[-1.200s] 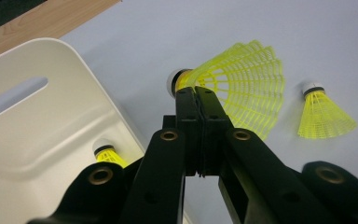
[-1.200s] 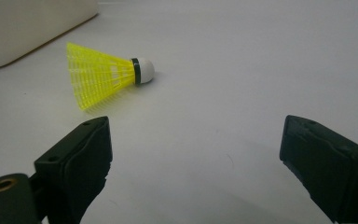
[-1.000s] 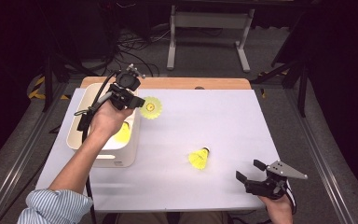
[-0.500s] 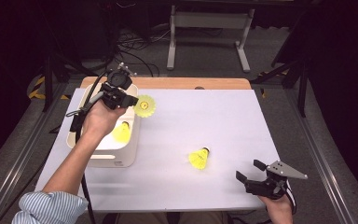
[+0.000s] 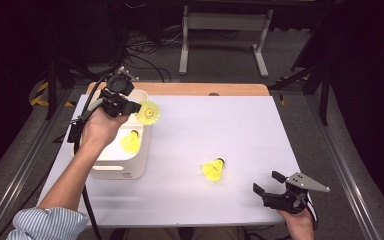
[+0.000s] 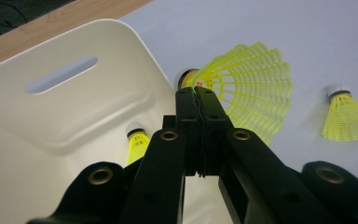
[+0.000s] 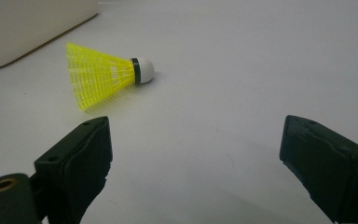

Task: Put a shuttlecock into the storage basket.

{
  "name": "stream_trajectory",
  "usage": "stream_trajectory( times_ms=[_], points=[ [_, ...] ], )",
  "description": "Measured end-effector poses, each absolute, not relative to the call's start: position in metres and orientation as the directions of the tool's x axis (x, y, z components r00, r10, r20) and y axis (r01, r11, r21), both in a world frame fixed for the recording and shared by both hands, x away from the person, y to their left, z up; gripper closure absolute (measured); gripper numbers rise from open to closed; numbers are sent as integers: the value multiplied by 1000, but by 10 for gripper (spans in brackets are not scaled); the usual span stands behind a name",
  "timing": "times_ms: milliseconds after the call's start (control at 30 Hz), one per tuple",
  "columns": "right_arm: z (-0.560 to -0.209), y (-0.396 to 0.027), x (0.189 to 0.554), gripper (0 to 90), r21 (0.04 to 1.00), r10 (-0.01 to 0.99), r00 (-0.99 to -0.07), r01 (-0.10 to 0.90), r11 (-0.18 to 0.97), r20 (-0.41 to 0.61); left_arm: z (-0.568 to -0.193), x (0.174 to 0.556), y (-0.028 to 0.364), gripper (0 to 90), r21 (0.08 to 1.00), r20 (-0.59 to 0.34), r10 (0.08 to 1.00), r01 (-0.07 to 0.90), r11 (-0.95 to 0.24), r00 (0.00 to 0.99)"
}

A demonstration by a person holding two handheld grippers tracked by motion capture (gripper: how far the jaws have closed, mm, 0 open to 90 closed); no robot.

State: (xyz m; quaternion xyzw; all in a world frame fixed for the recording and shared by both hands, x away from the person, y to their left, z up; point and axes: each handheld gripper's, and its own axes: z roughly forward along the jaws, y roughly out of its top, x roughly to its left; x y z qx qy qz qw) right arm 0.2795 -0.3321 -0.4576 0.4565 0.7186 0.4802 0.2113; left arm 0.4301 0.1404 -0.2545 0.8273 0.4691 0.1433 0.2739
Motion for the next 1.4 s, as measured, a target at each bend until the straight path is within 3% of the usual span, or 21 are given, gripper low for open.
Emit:
stream_trajectory(
  times_ms=[1400],
  points=[
    [-458,-332,280,97,881,860,-492,456,123,134,-266,427,179,893,578,-25,895,737,-351,445]
  ],
)
